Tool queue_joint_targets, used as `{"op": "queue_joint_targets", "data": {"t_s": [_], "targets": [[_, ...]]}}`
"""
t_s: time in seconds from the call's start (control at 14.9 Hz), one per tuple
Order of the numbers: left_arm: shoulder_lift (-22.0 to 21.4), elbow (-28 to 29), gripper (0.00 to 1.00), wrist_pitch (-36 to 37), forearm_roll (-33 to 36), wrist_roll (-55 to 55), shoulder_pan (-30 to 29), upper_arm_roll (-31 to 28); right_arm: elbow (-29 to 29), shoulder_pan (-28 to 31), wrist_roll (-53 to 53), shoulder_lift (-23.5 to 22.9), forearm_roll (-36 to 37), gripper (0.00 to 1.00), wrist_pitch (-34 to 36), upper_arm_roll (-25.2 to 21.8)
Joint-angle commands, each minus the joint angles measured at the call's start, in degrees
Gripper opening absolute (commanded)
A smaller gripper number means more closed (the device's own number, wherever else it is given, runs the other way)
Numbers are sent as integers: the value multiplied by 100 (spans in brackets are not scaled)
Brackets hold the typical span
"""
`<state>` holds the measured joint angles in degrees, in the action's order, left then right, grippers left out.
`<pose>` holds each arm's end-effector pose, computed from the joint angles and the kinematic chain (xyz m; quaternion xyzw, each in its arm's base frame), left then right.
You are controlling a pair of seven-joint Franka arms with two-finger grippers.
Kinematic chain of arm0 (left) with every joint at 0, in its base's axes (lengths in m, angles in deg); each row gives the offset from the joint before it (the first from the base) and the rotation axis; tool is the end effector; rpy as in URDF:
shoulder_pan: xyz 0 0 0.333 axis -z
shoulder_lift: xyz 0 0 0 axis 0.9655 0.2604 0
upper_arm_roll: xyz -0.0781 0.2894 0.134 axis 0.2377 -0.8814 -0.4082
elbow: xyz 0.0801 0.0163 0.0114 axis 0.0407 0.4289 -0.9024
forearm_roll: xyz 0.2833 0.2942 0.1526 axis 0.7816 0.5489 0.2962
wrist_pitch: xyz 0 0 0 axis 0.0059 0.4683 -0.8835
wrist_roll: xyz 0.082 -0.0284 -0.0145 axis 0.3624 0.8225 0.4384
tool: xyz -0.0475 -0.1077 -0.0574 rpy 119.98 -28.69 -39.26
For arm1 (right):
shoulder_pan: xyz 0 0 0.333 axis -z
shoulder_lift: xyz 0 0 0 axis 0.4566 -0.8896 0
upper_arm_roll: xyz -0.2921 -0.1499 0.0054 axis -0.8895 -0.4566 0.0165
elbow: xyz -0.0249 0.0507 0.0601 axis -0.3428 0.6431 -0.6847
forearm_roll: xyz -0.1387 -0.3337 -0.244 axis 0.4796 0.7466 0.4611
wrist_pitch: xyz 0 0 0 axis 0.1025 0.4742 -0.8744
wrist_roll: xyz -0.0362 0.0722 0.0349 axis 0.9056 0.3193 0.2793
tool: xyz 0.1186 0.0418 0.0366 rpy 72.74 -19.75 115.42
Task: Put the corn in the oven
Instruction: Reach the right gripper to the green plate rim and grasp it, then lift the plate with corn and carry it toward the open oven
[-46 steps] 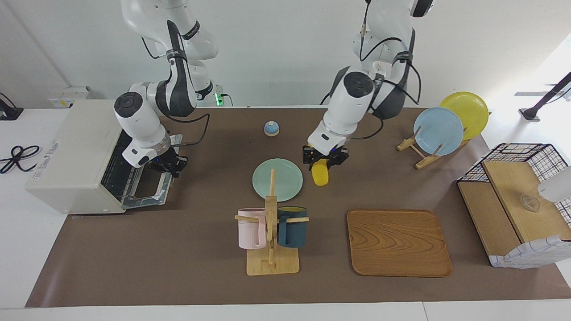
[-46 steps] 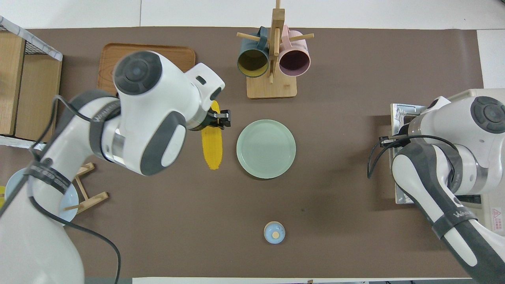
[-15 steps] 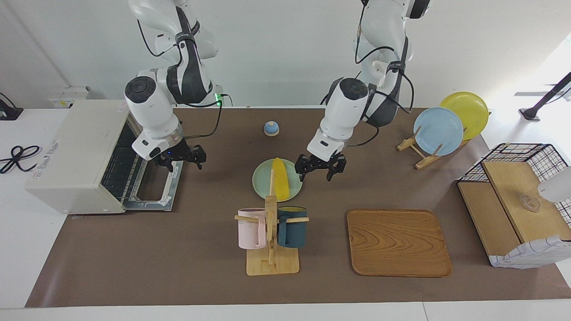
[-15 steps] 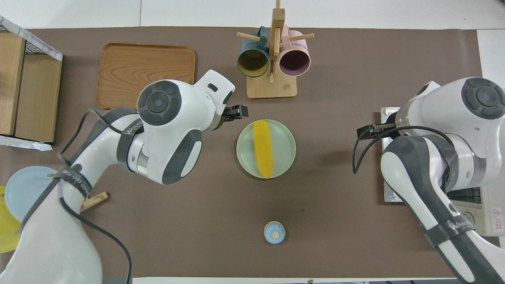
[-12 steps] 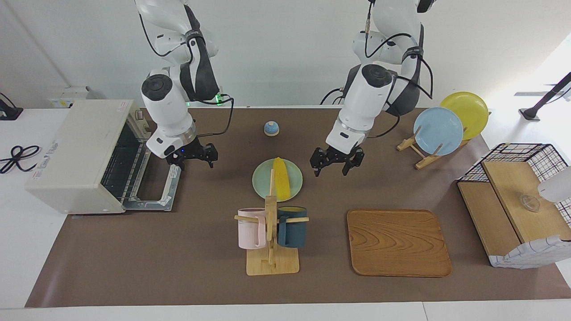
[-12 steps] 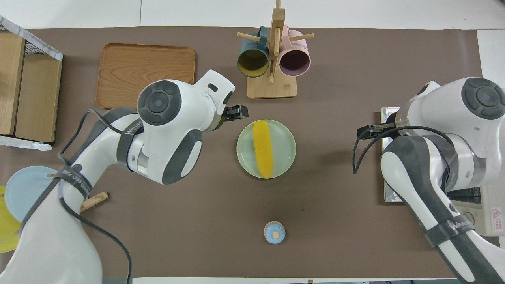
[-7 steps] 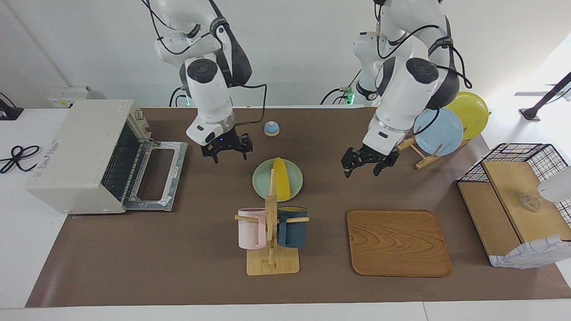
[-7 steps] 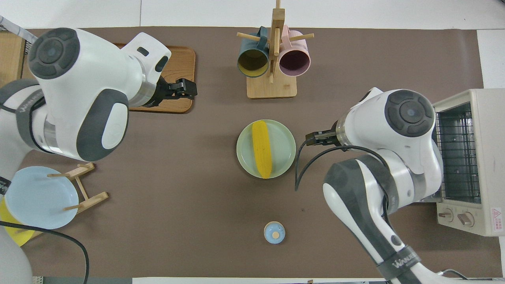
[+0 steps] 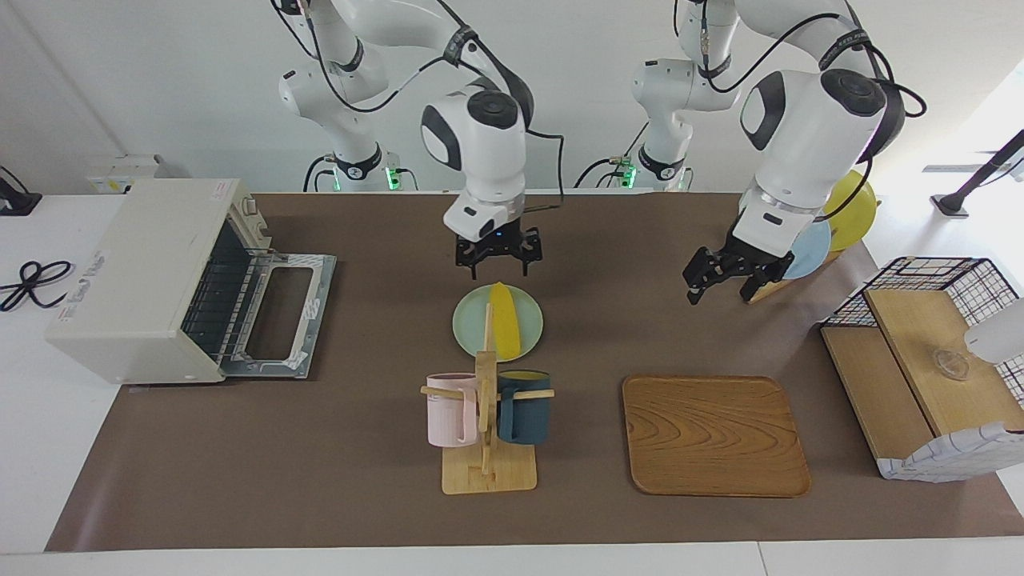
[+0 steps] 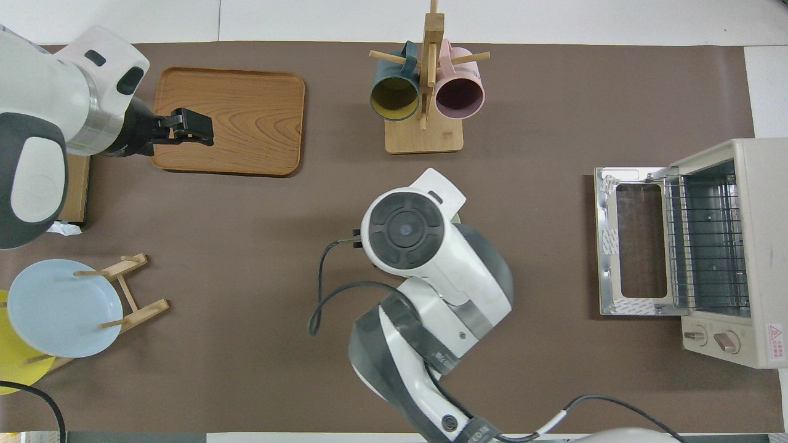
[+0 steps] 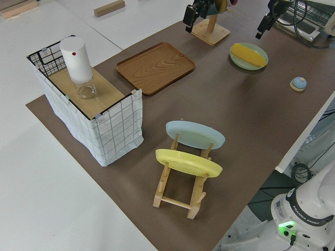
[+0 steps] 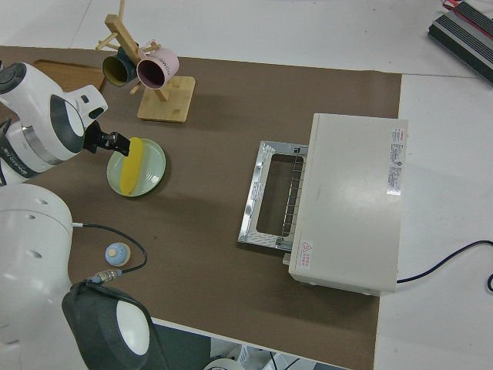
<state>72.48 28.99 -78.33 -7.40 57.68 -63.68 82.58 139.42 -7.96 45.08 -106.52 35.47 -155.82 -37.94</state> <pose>0.6432 -0.1492 0.5329 0.9966 0.0297 0.0565 0.0515 0.5341 0.4398 0.3798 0.9991 0.0133 0.0389 0.0070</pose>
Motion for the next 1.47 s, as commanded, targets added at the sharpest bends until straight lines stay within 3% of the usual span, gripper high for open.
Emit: {"op": "queue_joint_targets", "data": {"t_s": [0.0,0.13,0.4,0.94,1.07,1.27,1.4], "targets": [[-235,26,100,372,270,-58,-59,-21,-642,-239,425,-950,423,100,-252,-18],[-349,26,100,626,419,-58,-76,-21,-318,-258,434,-1066,653,100,-789,-9],[-525,26,100,943,473,-58,-182,-21,-124,-205,408,-1048,645,97,-1106,-9],[-737,43,100,1305,473,-321,-375,-12,308,-266,399,-934,645,26,-1354,0],[-737,52,100,1313,473,-514,-437,-12,308,-266,399,-925,645,0,-1275,-9],[-745,70,100,1427,473,-717,-446,-21,220,-248,364,-925,680,0,-1143,-18],[-754,70,100,1480,473,-726,-446,-12,-112,-231,206,-943,1021,0,-566,-9]]}}
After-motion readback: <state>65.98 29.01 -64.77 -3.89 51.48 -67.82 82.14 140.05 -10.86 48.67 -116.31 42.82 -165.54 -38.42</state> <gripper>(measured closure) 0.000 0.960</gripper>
